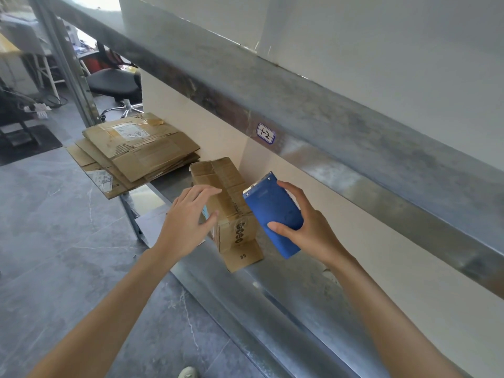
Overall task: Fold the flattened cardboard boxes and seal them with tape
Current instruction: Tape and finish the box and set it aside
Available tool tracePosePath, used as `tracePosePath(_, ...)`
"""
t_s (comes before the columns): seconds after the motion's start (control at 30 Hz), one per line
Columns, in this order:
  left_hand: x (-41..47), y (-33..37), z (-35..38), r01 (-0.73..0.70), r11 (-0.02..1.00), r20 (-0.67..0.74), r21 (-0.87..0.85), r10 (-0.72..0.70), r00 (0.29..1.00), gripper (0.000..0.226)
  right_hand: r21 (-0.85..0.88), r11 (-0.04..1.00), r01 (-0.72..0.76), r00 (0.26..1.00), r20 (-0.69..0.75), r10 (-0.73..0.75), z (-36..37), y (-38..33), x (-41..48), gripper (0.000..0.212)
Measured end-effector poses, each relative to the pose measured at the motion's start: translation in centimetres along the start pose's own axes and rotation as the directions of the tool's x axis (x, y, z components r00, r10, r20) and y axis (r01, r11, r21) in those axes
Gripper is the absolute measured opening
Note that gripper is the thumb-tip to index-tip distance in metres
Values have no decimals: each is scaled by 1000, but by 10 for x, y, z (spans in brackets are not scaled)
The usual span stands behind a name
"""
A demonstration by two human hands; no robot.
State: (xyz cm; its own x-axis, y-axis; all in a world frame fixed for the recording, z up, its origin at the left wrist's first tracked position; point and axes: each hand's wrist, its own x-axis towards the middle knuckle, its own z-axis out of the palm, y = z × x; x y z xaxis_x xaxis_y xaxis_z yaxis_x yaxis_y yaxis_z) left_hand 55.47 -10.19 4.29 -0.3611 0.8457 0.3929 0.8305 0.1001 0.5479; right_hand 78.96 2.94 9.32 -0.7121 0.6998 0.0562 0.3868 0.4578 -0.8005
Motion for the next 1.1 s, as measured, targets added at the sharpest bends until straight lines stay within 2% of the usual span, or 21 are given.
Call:
tracePosePath(0.1,2,-1,0,-15,1000,15,-8,15,1000,38,88,996,-16,999,-34,19,3,0,1,78)
tracePosePath(0.27,2,0,1,-19,1000,27,-6,20,999,38,390,915,-101,986,-87,145,6,9,9,74)
tracePosePath(0.4,1,1,0,-24,1000,37,-8,24,999,38,444,879,-172,974,-57,220,7,14,12,68)
tracePosePath(0.53,1,3,-2,-23,997,28,-71,25,999,31,412,901,-140,983,-51,176,11,13,10,68)
tracePosePath(0.67,-2,11,4,-50,976,210,-214,96,973,18,241,968,-69,994,-60,86,18,5,8,76)
tracePosePath(0.8,-2,18,15,-12,977,304,-213,78,949,20,29,998,-49,998,-29,49,25,-4,7,82)
tracePosePath(1.1,-7,22,14,120,929,401,-349,32,915,46,-31,999,16,1000,-3,-16,25,-8,12,87)
